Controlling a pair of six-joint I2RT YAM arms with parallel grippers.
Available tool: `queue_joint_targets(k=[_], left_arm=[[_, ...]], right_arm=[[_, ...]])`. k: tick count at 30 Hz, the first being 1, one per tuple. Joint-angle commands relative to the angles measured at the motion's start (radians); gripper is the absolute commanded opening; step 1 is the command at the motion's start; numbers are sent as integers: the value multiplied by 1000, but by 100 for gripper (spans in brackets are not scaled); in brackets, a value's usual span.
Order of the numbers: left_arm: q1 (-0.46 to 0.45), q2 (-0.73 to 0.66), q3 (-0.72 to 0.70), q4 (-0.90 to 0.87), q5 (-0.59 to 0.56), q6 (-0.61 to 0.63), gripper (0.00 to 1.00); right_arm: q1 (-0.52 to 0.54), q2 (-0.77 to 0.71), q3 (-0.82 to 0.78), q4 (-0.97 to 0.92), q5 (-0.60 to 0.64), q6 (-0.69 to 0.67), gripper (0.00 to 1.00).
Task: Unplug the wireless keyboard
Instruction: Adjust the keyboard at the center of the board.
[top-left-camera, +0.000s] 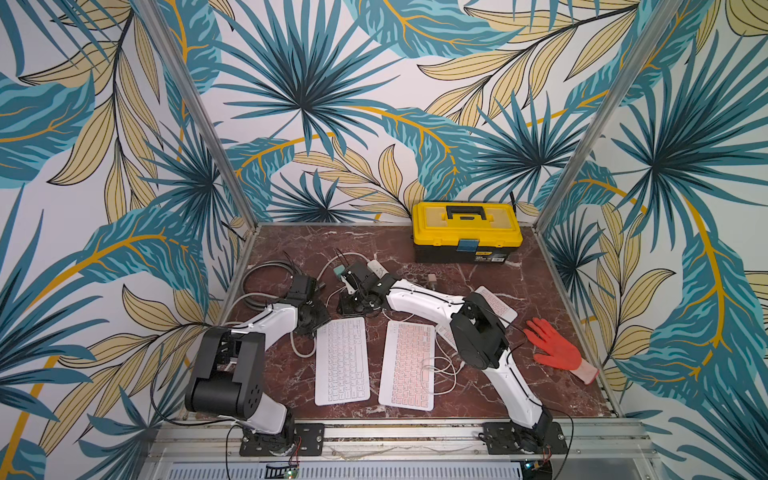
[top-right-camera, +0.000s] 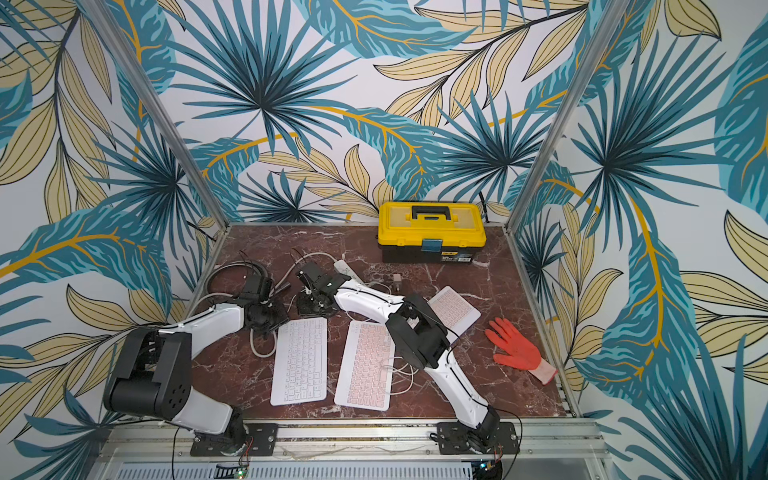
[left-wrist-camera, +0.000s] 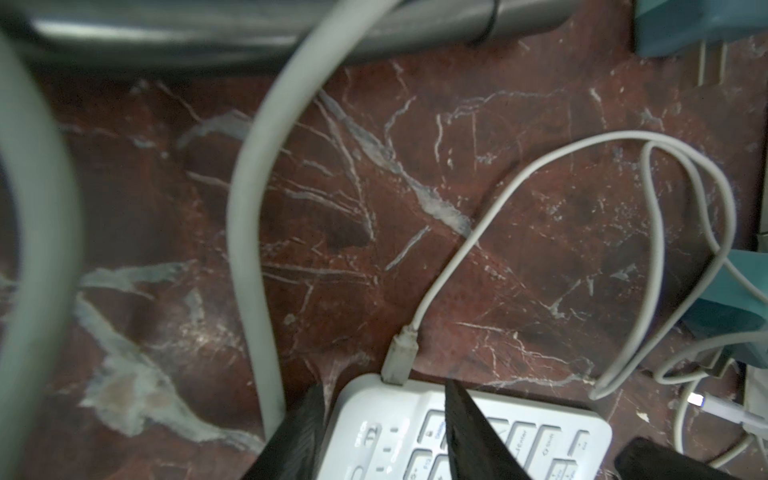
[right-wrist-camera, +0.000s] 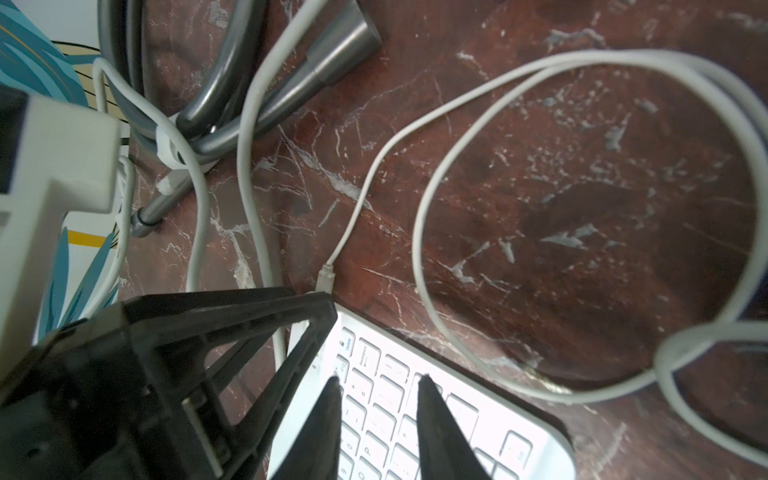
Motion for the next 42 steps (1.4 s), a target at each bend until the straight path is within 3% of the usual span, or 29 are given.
queue_joint_targets(k=[1,6,13,22,28,34,42], left_arm=[[9,-2,-64,-3,53,5,48],[-20,-27,-117,23,156,4,46],[-98,-72,-147,23,166,-47,46],[-71,-232,-205,7,174,-92,47],[-59,-340,-214,-48,192,-99,45],[-65,-386,-215,-82,248,-75,41],[-69,-480,-297,-115,265,-153,41]], right_arm=[[-10,-48,-25,13,-2,18,33],[-25,-55,-34,8,4,25,33],[-35,-65,-55,4,9,34,33],[-21,-61,-31,-93,71,101,33],[8,-76,-53,-127,134,221,36],[41,18,199,-429,244,320,40],[71,126,425,-565,266,415,41]])
